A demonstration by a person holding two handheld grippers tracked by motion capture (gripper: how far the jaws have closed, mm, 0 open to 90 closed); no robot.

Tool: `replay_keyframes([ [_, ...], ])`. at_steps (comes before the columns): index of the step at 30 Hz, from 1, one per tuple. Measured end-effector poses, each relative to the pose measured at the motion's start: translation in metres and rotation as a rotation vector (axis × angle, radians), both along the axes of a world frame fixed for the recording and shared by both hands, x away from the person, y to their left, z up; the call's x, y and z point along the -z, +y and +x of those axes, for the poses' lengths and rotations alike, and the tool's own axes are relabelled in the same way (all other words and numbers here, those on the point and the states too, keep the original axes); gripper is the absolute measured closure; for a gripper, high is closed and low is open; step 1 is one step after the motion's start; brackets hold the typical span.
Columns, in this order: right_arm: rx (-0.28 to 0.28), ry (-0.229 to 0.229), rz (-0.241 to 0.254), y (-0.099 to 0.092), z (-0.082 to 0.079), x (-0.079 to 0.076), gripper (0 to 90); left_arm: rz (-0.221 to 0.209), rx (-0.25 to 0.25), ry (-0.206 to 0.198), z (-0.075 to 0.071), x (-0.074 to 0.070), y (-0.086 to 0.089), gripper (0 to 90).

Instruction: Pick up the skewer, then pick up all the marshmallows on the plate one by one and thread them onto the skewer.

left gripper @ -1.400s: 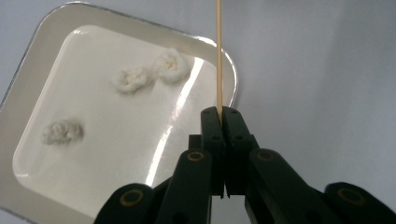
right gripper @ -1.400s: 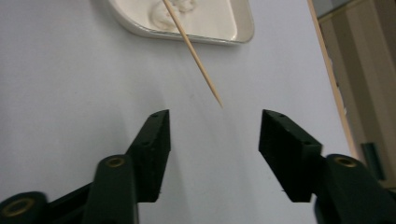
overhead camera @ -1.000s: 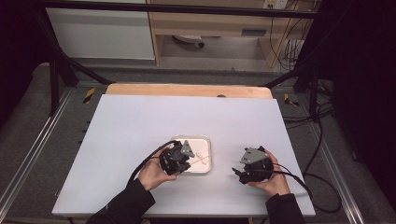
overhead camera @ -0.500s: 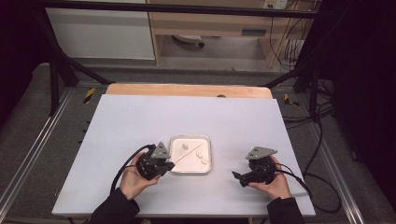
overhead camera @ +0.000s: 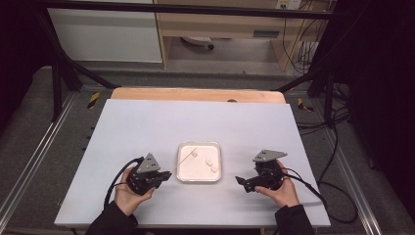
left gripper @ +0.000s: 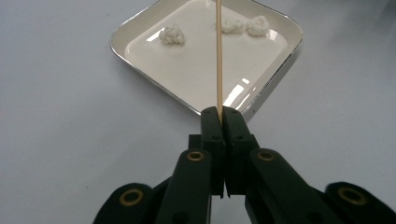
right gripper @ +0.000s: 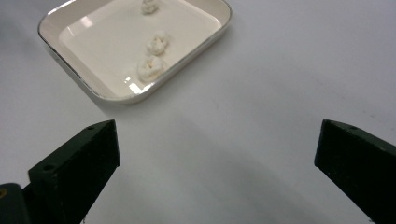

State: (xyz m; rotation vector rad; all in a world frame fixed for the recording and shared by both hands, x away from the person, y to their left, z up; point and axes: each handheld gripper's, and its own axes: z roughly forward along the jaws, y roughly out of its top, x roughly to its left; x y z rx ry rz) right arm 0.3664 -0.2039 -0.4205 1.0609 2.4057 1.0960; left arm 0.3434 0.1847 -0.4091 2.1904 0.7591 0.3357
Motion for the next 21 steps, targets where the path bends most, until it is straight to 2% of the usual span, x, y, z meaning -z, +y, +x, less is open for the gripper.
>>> replay_keyframes([
  [11, -0.004, 0.012, 0.074, 0.025, 0.010, -0.004, 1.0, -0.058, -0.023, -0.003, -0.002, 0.007, 0.010, 88.9],
  [21, -0.029, 0.009, 0.057, 0.043, 0.017, -0.006, 1.7, -0.078, -0.033, -0.008, -0.003, 0.010, 0.016, 88.9],
])
